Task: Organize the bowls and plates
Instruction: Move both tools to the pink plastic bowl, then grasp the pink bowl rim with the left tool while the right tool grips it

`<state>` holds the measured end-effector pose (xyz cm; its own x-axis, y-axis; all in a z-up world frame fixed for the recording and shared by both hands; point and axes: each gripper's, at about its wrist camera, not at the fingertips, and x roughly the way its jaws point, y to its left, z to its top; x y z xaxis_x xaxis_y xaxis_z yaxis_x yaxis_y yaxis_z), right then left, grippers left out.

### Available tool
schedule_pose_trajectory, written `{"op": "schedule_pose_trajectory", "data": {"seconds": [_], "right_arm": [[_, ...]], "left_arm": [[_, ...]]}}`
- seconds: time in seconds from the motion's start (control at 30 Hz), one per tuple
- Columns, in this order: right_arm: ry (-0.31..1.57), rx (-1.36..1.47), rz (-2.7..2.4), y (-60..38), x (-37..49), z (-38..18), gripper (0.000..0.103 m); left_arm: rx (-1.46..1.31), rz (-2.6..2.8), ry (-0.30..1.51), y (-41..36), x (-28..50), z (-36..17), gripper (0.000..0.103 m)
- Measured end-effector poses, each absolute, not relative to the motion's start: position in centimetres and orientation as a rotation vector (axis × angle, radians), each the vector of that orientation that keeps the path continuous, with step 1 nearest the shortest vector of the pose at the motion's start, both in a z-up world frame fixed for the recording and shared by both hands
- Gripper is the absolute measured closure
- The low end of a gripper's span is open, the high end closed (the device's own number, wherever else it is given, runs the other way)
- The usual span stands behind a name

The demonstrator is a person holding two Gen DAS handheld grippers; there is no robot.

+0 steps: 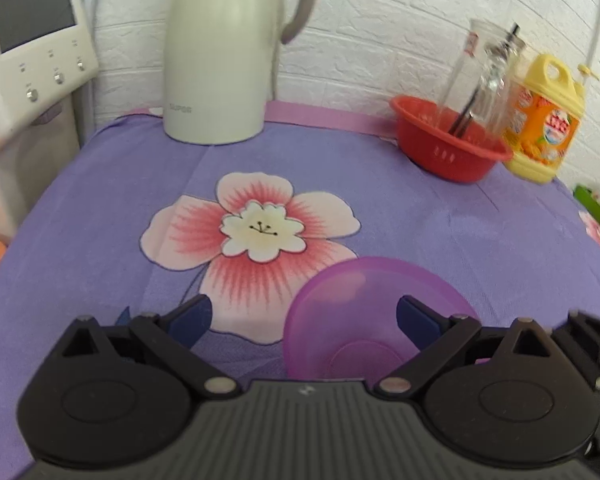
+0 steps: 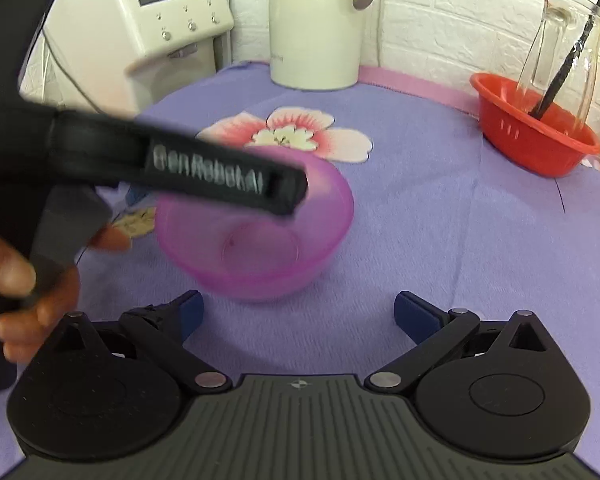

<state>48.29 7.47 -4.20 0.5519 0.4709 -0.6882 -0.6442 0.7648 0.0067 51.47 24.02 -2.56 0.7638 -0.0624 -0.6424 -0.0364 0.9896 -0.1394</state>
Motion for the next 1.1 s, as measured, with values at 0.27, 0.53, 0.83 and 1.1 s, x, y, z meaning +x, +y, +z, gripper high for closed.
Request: {"op": "schedule_pose_trajectory", "data": {"seconds": [0.27, 0.53, 0.83, 1.1], "right_arm": [[0.645, -0.244, 0.704, 7.7, 48.5, -4.9, 0.0], [0.592, -0.25, 0.677, 8.6, 49.4, -4.7, 0.0], [0.499, -0.287, 0.671, 7.1, 47.8, -1.8, 0.0], [0.436, -0.316, 0.661, 2.0, 42.1, 3.0, 0.0]], "left_arm": [[-0.107, -0.037, 0.7, 24.0, 52.0, -3.0, 0.022], [-0.118, -0.016, 0.726, 23.6, 53.2, -2.5, 0.05], [-0.135, -0.071, 0.636, 21.2, 51.0, 1.0, 0.054], [-0.194, -0.166, 0.579, 16.2, 44.1, 5.6, 0.053]]}}
